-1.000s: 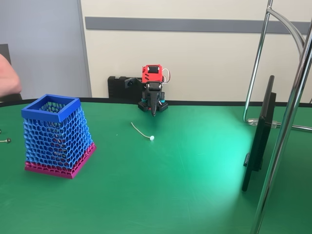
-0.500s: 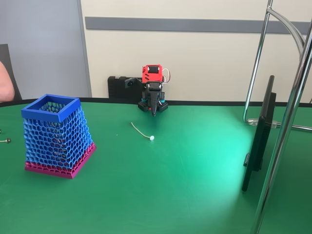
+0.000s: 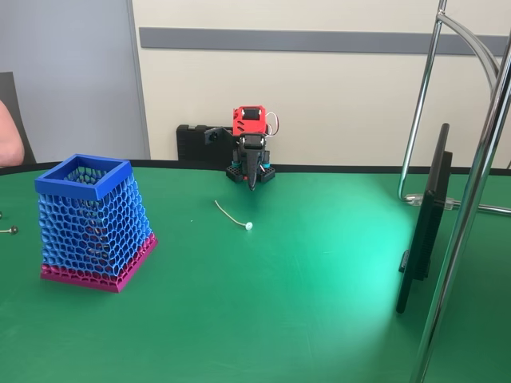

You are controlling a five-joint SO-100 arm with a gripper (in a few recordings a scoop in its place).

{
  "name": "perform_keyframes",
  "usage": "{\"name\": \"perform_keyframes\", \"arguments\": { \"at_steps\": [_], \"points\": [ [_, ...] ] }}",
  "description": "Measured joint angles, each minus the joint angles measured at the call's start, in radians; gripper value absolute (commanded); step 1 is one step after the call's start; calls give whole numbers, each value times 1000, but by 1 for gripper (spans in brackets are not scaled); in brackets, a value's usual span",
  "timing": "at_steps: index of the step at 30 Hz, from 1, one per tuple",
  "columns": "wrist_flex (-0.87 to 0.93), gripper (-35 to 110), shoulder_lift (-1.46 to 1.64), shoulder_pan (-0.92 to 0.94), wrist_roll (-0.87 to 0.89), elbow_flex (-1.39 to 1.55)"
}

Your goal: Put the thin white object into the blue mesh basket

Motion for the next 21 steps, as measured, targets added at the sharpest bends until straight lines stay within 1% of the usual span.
{"name": "perform_keyframes", "arguments": {
  "at_steps": [5, 10, 21],
  "points": [
    [0, 1, 0, -5, 0, 0],
    [-3, 1, -37, 2, 43, -2],
    [0, 1, -267, 12, 147, -135]
  ]
}}
